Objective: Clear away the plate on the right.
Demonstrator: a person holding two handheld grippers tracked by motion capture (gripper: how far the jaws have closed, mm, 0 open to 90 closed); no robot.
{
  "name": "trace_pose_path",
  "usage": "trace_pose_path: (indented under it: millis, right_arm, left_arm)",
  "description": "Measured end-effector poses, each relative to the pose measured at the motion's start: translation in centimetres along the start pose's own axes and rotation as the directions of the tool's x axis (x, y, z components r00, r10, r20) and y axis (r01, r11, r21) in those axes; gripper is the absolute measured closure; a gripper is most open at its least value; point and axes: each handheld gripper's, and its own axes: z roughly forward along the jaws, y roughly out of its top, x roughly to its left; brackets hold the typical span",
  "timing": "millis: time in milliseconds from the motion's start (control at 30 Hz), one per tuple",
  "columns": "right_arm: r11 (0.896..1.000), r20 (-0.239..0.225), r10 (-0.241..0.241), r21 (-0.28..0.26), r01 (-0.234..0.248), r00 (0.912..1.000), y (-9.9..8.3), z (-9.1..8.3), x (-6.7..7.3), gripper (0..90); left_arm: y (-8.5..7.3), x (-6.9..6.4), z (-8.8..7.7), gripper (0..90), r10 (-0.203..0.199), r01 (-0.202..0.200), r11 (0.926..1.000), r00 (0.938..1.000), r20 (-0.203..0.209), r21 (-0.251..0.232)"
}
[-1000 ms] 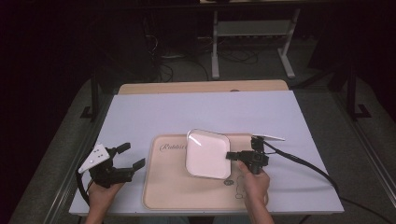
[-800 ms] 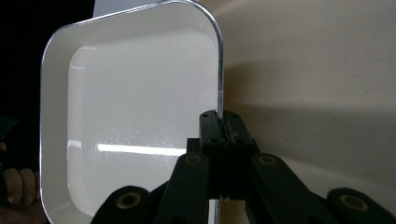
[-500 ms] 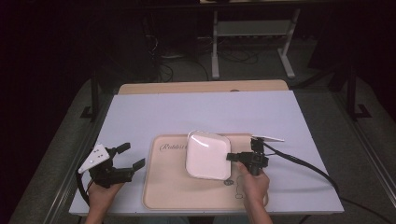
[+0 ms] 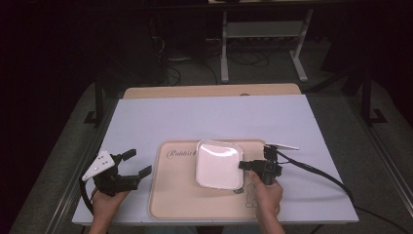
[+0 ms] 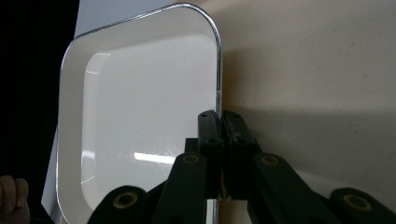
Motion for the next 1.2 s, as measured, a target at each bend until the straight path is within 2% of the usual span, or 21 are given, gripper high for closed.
trace_pose_path:
  millis: [267, 867, 1033, 1200]
  right_arm:
    - [1.0, 0.011, -0.002, -0.004, 0.002, 0.9999, 0.0, -0.2, -0.2, 83.0]
    - [1.0, 0.037, -0.007, -0.014, 0.007, 0.9993, -0.5, -0.5, -0.3, 82.0]
    - [0.999, 0.038, -0.036, -0.004, 0.036, 0.9987, -0.8, -1.1, -0.1, 77.4]
    - [0.997, 0.066, -0.078, 0.012, 0.078, 0.9947, -1.3, -1.7, 0.0, 77.0]
  left_arm:
    - [0.0, 0.0, 0.1, 14.3, 0.002, -0.002, 1.0, 1.0, 0.002, 0.003]
    - [0.0, 0.0, 0.1, 14.6, 0.004, -0.004, 1.0, 1.0, 0.005, 0.003]
    - [0.0, 0.0, 0.1, 14.6, 0.003, -0.003, 1.0, 1.0, 0.006, 0.003]
    - [0.0, -0.1, 0.2, 14.6, 0.005, -0.005, 1.0, 1.0, 0.006, 0.006]
